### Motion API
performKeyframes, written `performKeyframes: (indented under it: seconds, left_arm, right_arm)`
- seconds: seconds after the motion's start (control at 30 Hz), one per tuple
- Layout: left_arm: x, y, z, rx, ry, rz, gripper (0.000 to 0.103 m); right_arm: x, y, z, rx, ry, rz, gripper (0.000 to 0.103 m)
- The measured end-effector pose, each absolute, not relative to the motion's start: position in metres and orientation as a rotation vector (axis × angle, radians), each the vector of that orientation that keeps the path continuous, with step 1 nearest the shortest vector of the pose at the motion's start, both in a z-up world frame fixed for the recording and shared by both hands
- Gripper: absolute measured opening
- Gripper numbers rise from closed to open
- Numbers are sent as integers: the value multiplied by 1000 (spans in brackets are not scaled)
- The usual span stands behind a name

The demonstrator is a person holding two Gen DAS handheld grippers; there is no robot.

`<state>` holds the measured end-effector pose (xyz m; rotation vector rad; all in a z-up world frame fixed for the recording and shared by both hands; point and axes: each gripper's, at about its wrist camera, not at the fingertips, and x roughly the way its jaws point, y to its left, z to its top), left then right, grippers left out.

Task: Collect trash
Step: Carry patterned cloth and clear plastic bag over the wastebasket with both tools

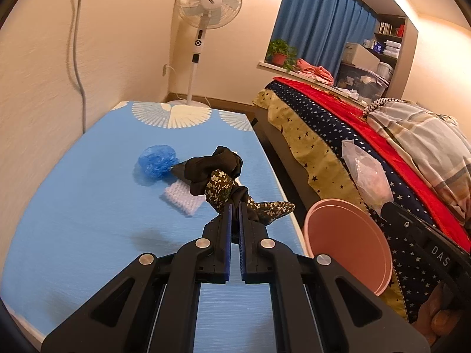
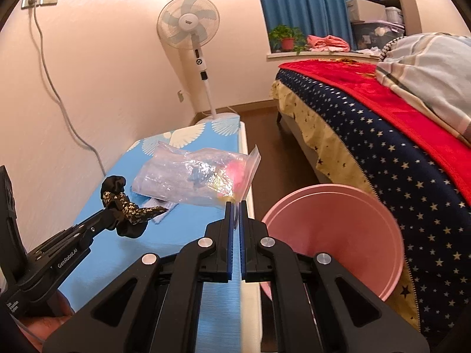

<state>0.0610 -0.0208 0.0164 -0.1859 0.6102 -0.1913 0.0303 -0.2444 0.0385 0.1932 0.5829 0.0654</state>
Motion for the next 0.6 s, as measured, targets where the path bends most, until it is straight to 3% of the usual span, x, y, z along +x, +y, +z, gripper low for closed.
performKeyframes:
  seconds: [0.6]
  left_arm:
    - [69, -70, 13, -191, 621, -295, 4]
  right_arm:
    - [14, -279, 45, 201, 548, -61, 4]
